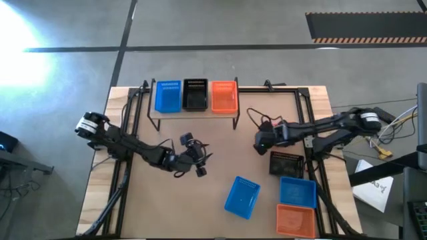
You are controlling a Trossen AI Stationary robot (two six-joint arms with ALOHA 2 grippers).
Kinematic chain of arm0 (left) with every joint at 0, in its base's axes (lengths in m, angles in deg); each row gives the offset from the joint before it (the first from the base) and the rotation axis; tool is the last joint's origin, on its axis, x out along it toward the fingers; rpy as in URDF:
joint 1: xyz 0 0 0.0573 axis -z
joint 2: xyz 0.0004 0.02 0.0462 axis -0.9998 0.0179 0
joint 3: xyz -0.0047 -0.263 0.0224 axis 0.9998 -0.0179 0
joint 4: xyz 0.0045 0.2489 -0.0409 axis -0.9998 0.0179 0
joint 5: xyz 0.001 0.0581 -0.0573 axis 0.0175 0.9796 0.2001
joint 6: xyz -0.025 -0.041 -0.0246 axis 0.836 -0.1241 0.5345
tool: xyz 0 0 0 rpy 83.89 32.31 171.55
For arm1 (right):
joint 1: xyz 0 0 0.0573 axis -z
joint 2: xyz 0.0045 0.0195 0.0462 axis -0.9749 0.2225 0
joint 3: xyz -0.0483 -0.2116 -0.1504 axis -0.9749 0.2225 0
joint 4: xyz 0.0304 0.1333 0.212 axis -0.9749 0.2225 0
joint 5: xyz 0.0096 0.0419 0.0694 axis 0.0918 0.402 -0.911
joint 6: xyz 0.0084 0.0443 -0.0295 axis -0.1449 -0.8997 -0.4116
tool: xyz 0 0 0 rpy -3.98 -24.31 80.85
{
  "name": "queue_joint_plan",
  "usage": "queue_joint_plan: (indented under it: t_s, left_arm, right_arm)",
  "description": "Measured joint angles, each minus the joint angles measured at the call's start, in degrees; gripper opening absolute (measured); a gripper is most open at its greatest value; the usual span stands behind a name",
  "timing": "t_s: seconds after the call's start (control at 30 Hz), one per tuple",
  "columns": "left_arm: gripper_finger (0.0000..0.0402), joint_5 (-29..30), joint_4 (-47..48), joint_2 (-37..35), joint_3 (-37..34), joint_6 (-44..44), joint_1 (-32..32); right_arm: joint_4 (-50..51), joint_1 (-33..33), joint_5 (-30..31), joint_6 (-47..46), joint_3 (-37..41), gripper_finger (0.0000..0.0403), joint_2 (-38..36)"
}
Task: Stack baskets on shelf by color
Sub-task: Stack the top orange basket on top of the orange basket on shelf
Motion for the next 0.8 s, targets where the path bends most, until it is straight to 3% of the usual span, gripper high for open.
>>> queue_joint_plan:
  t_s: [0.23,0.53,0.8]
  left_arm:
    - [0.0173,-0.1,-2.5,0.0,-1.3,0.1,0.0]
    - [0.0173,-0.2,-2.5,0.0,-1.1,0.0,0.0]
    - [0.0173,-0.2,-2.5,0.0,-1.1,0.0,0.0]
  right_arm:
    - [4.4,1.6,-0.3,2.1,-4.2,0.0140,7.3]
    - [8.0,-1.9,-0.4,5.2,-4.8,0.0017,4.1]
    - [18.5,-9.2,4.8,10.6,-13.4,0.0009,-3.3]
